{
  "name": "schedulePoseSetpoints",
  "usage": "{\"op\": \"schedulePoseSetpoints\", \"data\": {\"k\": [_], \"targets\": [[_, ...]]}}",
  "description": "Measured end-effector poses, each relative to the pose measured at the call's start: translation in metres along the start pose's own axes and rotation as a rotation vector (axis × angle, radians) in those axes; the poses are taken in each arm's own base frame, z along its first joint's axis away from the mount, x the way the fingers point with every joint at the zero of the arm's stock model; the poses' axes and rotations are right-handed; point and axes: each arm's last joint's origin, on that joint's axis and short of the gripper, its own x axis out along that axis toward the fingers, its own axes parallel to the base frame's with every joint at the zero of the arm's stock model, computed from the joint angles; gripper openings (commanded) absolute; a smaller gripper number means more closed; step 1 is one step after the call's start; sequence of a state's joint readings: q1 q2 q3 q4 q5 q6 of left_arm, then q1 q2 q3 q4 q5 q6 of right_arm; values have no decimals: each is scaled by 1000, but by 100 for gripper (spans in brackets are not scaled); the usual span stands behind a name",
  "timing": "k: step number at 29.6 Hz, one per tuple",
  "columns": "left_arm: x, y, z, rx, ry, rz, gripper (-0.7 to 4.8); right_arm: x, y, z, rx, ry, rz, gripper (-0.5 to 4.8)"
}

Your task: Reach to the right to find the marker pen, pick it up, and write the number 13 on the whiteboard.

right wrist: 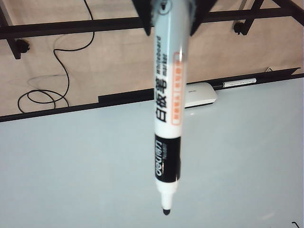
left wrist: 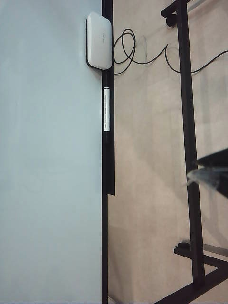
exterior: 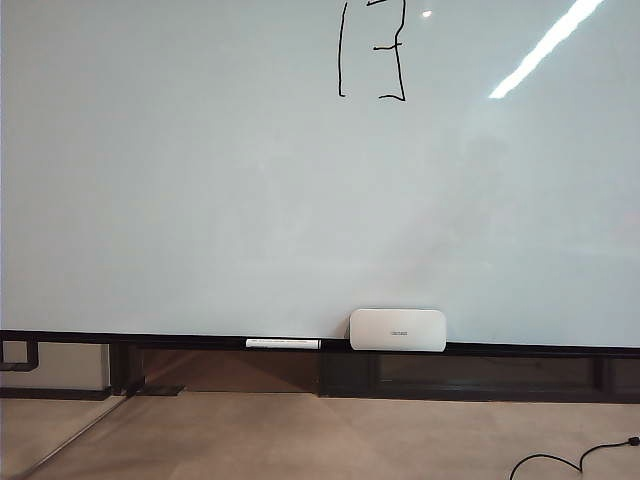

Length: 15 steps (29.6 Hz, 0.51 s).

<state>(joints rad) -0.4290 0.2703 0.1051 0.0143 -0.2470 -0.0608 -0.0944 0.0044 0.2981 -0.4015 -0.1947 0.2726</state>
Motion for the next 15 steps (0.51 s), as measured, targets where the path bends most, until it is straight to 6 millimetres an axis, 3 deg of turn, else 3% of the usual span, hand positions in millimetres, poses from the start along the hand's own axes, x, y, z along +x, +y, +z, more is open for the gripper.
{"op": "schedulePoseSetpoints", "data": {"k": [15], "targets": [[0, 0, 0, 0, -1, 0, -6, 0, 1, -1, 19, 15, 25, -1]]}}
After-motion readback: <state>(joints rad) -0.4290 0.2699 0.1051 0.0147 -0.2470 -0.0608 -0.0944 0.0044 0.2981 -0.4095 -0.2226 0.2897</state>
